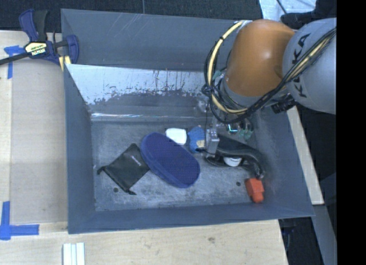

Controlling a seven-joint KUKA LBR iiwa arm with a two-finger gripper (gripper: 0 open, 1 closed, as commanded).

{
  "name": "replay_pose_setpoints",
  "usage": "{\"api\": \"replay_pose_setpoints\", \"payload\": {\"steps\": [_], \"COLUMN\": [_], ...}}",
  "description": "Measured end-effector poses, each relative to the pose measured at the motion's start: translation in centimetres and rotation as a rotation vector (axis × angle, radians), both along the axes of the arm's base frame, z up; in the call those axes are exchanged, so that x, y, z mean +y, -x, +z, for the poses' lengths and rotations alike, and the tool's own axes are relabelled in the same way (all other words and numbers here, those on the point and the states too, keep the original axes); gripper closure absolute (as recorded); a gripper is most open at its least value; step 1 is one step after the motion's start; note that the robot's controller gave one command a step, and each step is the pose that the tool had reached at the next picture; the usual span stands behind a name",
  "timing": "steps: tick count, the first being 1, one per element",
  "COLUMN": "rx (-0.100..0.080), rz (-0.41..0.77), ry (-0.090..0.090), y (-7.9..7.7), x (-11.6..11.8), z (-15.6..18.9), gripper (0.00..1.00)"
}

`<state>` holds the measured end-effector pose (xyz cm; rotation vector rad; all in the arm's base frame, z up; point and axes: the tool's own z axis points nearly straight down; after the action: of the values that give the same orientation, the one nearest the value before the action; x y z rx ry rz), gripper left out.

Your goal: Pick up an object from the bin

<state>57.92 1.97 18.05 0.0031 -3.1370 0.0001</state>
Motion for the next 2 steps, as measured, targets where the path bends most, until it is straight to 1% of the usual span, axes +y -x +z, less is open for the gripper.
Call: {"api": "replay_pose_setpoints", "payload": {"steps": [1, 2], "rx": [-0.030, -0.046], "rz": [0.268, 0.268], "ry": [-0.003, -0.005], "y": [-0.24, -0.70], "x": [-3.81, -3.47], "z": [-10.60, -10.02], "gripper": [0.00, 1.00]}}
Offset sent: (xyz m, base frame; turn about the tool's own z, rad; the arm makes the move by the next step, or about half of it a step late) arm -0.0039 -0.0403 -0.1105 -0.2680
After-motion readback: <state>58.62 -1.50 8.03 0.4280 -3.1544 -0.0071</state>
